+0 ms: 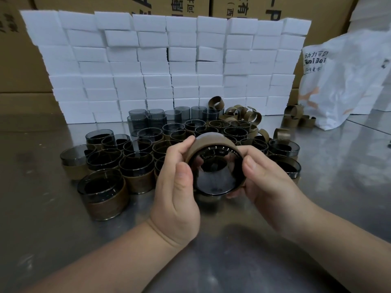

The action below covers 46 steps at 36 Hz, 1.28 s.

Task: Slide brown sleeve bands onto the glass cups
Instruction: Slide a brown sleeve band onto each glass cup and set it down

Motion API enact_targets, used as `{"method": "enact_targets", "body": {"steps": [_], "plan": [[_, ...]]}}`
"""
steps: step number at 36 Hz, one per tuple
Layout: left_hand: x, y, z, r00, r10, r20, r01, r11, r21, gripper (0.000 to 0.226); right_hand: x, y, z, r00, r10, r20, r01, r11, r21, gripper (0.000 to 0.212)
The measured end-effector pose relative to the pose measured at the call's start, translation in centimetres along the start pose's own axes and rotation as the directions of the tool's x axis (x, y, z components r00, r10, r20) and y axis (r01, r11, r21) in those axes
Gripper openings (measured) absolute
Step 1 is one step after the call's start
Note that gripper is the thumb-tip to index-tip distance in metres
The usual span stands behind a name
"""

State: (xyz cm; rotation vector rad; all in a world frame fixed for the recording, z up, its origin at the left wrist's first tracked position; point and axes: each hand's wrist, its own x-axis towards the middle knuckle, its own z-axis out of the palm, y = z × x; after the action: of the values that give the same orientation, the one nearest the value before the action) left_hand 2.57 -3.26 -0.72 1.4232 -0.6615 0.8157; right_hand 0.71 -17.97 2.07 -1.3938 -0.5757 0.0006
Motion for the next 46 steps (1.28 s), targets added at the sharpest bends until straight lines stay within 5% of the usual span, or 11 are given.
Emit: {"method": "enact_targets", "body": {"steps": [7, 13, 19, 33, 46], "plan": [[-0.2, 0.1, 0.1, 0.991, -0.103, 0.087, 0.114, 0.984, -0.136, 0.053, 0.5, 0.6, -0.6, 1.000, -0.020, 0.019, 0.020, 1.000, -0.022, 0.046], [-0.4, 0.5, 0.0, 0.983, -0.093, 0.157, 0.104, 0.992, -0.067, 0.056, 0.1, 1.5, -0.2, 0.999, -0.015, 0.048, 0.020, 0.992, -0.121, 0.084], [-0.1, 1.3, 0.0, 0.986, -0.024, 0.165, -0.003, 0.988, 0.157, 0.058, -0.8, 0.1, 0.5, 0.994, -0.044, 0.096, 0.069, 0.958, -0.277, 0.073], [-0.2, 1.5, -0.3, 0.990, -0.011, 0.141, -0.016, 0.983, 0.183, 0.033, -0.9, -0.8, 1.4, 0.987, -0.085, 0.135, 0.118, 0.959, -0.256, 0.051], [-0.1, 1.5, -0.4, 0.993, -0.027, 0.114, 0.000, 0.974, 0.228, 0.024, -0.9, -0.6, 1.6, 0.989, -0.066, 0.132, 0.090, 0.979, -0.185, 0.054]]}}
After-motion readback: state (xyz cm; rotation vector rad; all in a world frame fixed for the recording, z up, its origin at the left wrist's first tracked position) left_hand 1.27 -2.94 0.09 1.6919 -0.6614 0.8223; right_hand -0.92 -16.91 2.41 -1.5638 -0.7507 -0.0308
